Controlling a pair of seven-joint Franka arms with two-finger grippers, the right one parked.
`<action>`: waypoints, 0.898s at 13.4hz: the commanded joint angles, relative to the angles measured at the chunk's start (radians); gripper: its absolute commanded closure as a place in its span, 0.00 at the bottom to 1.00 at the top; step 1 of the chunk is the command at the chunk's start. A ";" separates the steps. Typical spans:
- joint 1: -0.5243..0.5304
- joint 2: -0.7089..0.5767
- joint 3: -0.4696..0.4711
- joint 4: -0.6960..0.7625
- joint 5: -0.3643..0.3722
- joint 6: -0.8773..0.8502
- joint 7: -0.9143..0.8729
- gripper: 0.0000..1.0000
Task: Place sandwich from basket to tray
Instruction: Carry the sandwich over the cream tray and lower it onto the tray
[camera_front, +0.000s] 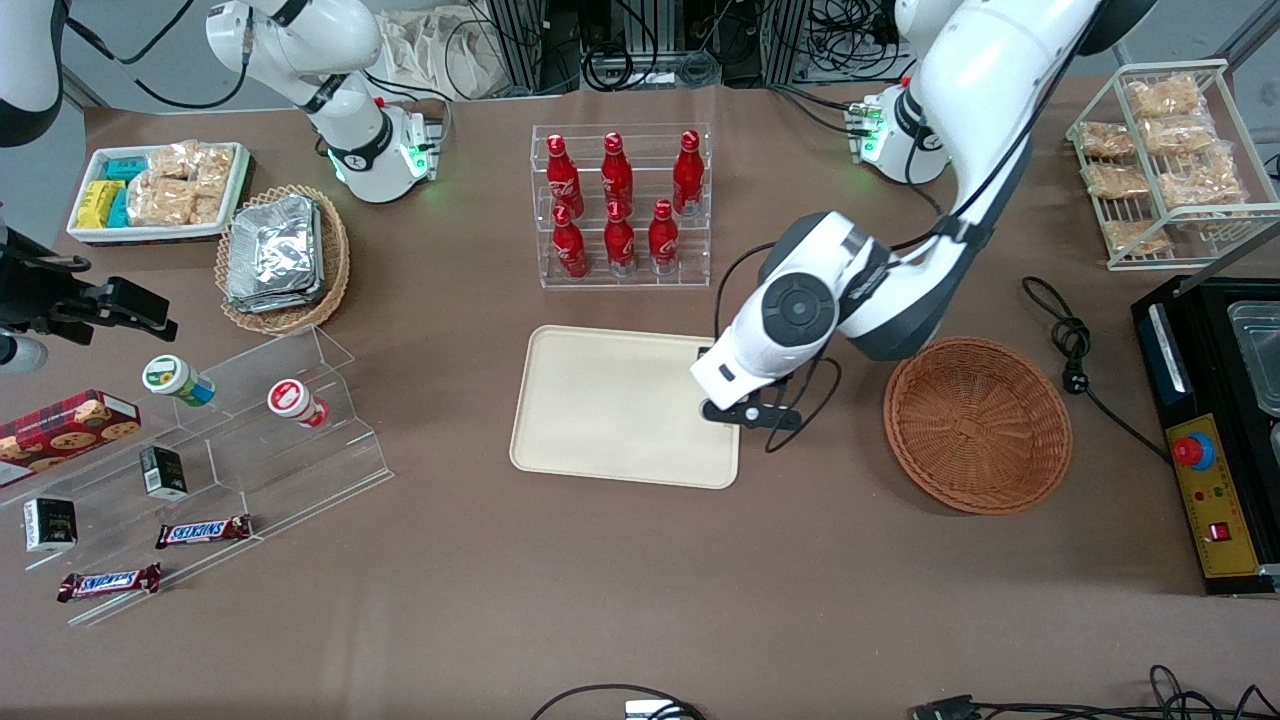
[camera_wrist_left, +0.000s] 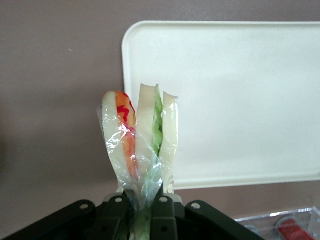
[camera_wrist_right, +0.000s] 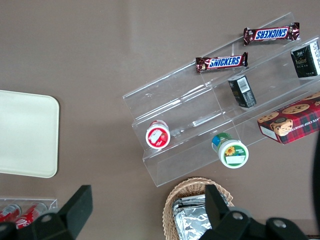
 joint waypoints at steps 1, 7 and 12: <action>-0.034 0.077 0.002 0.020 0.056 0.068 -0.086 0.92; -0.054 0.131 0.003 0.010 0.112 0.079 -0.171 0.81; -0.049 0.132 0.010 0.013 0.119 0.073 -0.151 0.00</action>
